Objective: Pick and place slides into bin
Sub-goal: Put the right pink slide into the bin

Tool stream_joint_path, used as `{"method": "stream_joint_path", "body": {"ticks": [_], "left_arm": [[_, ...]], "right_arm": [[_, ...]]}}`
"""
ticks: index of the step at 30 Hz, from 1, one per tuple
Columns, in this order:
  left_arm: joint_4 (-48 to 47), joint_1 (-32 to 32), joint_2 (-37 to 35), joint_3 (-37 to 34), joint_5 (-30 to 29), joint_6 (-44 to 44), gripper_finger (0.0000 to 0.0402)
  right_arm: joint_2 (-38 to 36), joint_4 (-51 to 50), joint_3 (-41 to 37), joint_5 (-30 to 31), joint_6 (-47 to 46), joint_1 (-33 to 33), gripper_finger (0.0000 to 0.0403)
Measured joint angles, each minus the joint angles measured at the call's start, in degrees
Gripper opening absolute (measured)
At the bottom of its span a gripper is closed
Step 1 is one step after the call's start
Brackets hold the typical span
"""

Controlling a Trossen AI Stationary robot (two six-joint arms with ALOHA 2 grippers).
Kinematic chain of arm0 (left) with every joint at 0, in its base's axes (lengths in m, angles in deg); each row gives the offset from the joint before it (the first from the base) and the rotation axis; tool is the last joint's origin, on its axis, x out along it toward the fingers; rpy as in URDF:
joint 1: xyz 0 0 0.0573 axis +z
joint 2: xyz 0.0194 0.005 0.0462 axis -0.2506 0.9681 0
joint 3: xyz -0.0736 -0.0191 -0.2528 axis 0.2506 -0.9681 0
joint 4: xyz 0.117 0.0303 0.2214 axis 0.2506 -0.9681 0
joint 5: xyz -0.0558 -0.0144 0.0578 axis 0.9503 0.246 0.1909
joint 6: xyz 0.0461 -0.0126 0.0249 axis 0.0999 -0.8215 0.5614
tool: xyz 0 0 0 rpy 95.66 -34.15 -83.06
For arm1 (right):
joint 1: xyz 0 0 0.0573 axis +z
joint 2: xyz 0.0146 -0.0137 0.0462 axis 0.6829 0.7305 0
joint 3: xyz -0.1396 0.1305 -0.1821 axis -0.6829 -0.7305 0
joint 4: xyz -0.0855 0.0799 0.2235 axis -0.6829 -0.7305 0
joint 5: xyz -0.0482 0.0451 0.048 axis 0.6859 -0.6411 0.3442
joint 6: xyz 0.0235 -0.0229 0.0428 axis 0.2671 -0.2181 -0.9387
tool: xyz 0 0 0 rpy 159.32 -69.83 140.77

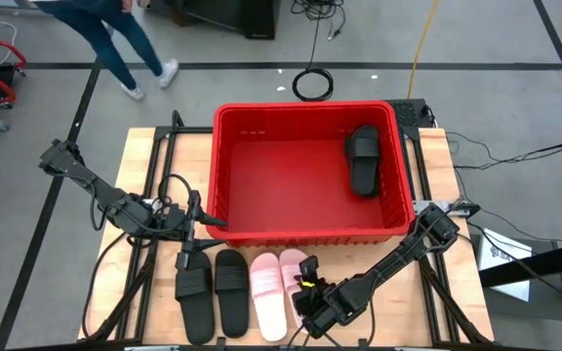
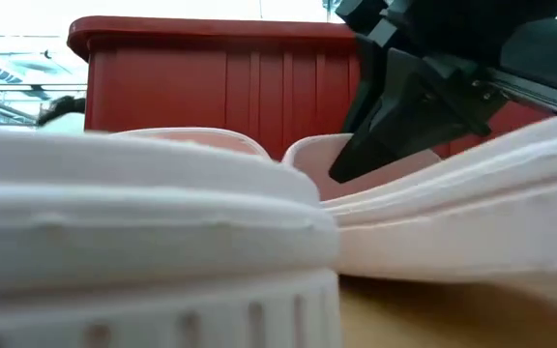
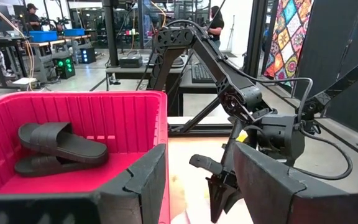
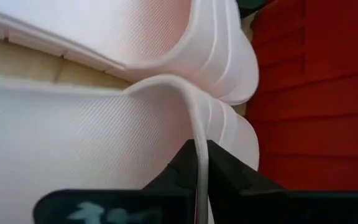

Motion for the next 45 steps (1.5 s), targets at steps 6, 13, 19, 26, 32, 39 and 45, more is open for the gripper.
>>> {"method": "stream_joint_path", "body": {"ticks": [6, 13, 19, 26, 32, 39, 45], "left_arm": [[0.77, 0.0, -0.01, -0.02, 0.0, 1.25, 0.0186], [3.29, 0.0, -0.16, -0.02, -0.2, 5.13, 0.0186], [3.37, 0.02, -1.81, -0.02, -4.19, 7.83, 0.0186], [0.59, 0.02, -5.95, -0.02, -6.2, 8.7, 0.0186], [-1.26, 0.02, -8.6, -0.02, -6.4, 11.5, 0.0186], [-2.11, 0.02, -9.64, -0.02, -12.19, 14.35, 0.0186], [-2.67, 0.02, -10.6, -0.02, -15.81, 16.11, 0.0186]], "right_arm": [[-0.24, 0.68, 0.0, -1.65, 3.17, -1.43, 0.0007], [-3.18, 0.11, -0.04, -2.4, 6.27, -2.45, 0.0005], [-9.18, -2.42, -0.02, -6.67, 3.55, -3.03, 0.0003], [-13.66, -3.76, -0.02, -10.14, 3.18, -2.63, 0.0002], [-15.64, -3.78, -0.02, -10.75, 7.22, -2.65, 0.0001], [-19.59, -0.22, -0.02, -10.49, 13.18, -3.4, 0.0001], [-22.37, 3.77, -0.02, -10.23, 20.51, -3.77, 0.0001]]}}
